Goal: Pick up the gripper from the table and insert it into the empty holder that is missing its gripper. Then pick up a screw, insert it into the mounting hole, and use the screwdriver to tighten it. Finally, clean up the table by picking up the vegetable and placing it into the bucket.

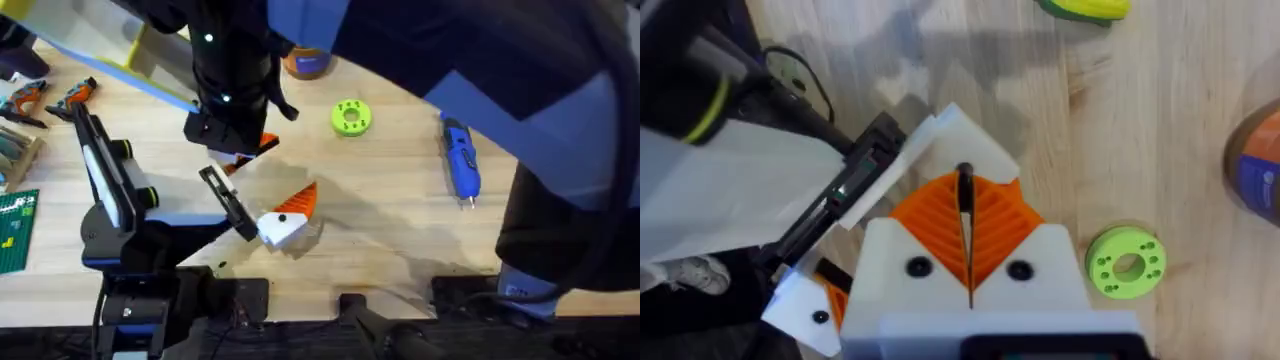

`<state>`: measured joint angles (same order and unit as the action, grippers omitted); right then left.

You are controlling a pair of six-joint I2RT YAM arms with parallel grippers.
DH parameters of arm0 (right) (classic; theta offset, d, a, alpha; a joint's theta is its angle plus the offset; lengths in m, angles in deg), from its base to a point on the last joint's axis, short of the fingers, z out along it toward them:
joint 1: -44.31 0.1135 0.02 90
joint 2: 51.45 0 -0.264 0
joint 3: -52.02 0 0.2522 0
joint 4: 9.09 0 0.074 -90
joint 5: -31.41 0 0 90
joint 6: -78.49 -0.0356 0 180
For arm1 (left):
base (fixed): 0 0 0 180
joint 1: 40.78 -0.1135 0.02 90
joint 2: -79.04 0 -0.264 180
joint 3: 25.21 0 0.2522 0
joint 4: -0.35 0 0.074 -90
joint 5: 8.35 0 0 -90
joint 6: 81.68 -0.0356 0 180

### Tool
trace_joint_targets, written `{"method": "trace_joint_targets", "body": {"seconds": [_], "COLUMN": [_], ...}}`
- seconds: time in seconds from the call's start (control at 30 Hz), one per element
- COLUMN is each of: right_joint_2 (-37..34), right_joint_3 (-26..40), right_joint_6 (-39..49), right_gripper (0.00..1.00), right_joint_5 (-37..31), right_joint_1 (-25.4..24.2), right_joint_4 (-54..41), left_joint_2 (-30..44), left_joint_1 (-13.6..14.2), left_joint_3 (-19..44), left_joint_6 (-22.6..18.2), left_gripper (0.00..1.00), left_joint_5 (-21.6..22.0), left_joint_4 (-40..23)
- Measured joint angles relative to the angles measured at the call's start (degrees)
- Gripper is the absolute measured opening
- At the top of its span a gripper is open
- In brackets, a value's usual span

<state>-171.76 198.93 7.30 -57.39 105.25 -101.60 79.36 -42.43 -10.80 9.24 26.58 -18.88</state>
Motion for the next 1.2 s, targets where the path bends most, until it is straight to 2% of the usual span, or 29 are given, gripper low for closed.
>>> {"method": "trace_joint_targets", "body": {"seconds": [1.2], "right_joint_2": [-1.0], "right_joint_3": [1.3], "right_joint_6": [-2.6], "right_gripper": [0.006], "right_joint_5": [2.0], "right_joint_1": [-1.1], "right_joint_4": [-0.4], "left_joint_2": [0.0], "left_joint_1": [0.0], "left_joint_3": [0.0], "left_joint_6": [0.4], "left_gripper": [0.985], "left_joint_5": [-0.7], "left_joint_4": [-0.1]}}
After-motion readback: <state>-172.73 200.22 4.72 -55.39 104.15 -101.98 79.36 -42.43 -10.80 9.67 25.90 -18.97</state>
